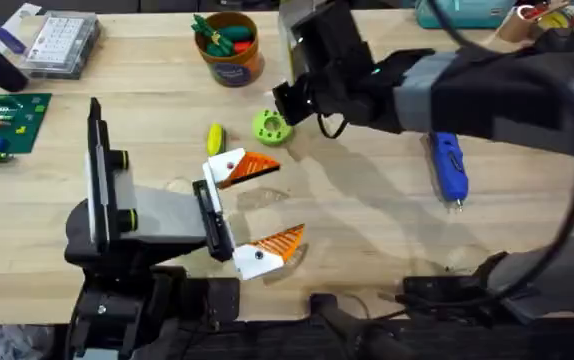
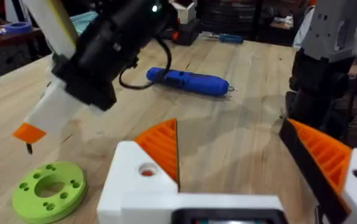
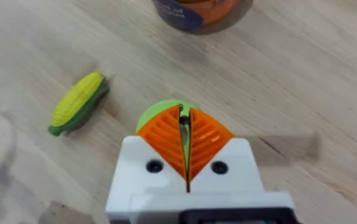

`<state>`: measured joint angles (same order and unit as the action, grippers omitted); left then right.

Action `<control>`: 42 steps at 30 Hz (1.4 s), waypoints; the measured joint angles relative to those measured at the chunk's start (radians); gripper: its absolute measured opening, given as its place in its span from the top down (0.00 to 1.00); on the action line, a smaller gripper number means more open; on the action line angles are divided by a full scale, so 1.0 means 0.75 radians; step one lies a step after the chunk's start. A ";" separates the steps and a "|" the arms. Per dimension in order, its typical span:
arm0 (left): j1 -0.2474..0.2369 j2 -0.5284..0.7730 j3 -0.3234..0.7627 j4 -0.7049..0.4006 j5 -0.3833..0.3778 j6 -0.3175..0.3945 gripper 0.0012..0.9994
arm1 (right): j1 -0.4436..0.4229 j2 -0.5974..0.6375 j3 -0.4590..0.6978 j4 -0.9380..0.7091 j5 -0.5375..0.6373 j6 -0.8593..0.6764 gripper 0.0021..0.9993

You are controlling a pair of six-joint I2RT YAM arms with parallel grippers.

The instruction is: Pick up the gripper from the table and insert it into the empty holder that is missing its gripper. Then pick up a screw, insert it into the mounting hole, and use the screwdriver to tighten it. Finally, clean up the table by picking up the vegetable and placing it into the bucket.

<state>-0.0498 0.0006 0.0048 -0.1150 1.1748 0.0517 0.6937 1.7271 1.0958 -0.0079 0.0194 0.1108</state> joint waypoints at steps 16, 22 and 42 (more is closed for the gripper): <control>0.000 0.000 0.000 0.000 0.000 0.000 0.01 | 0.024 -0.255 0.058 -0.408 -0.117 -0.091 1.00; 0.000 0.000 0.000 0.000 0.000 0.000 0.01 | 0.089 -0.280 0.166 -0.492 -0.122 -0.139 1.00; 0.000 0.000 0.000 0.000 0.000 0.000 0.01 | 0.323 -0.567 0.238 -0.663 -0.127 -0.159 1.00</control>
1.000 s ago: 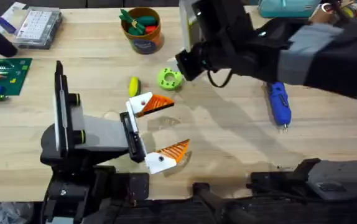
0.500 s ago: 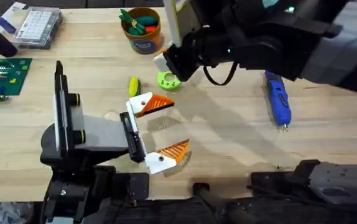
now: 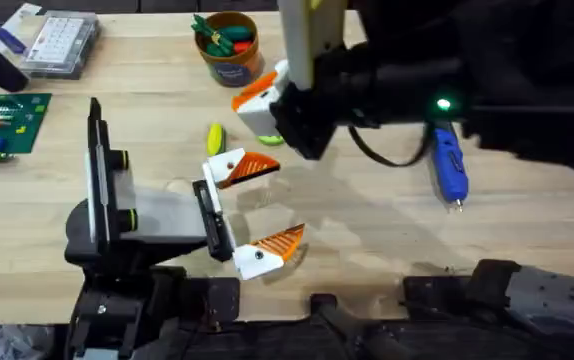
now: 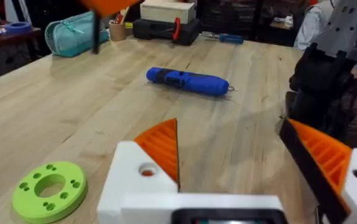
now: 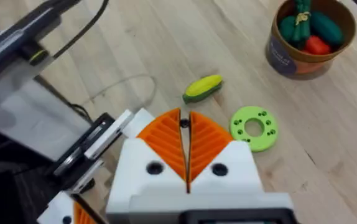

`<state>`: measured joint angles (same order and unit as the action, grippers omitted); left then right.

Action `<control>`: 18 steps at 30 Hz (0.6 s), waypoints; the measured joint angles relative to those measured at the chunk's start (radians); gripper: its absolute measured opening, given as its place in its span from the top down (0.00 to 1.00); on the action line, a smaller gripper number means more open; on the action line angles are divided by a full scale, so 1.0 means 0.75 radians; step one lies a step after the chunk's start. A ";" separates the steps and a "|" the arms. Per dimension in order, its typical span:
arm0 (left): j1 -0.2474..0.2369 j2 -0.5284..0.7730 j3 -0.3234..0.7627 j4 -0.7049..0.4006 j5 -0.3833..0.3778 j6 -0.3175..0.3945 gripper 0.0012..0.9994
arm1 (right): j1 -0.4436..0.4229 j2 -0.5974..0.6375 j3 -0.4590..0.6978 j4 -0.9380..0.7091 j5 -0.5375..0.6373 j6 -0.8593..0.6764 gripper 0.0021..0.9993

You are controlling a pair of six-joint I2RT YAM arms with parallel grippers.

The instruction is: Pick up the gripper from the table and insert it into the empty holder that is missing its gripper. Then pick up a screw, insert it into the mounting hole, and use the screwdriver to tighten it. Finally, clean up the table by picking up the vegetable and placing it into the bucket.

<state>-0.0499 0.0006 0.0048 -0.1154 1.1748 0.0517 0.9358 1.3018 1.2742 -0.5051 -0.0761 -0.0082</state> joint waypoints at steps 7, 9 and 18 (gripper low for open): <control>0.000 0.000 0.000 0.000 0.000 0.000 0.01 | 0.042 -0.071 0.001 -0.073 -0.031 0.001 1.00; 0.000 0.000 0.000 0.000 0.000 0.000 0.01 | 0.080 -0.084 0.001 -0.076 -0.083 0.000 1.00; 0.000 0.000 0.001 -0.007 0.005 0.000 0.01 | 0.085 -0.084 0.001 -0.076 -0.101 0.000 1.00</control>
<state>-0.0502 0.0006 0.0055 -0.1204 1.1788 0.0517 0.9993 1.2391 1.2747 -0.5620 -0.1520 -0.0079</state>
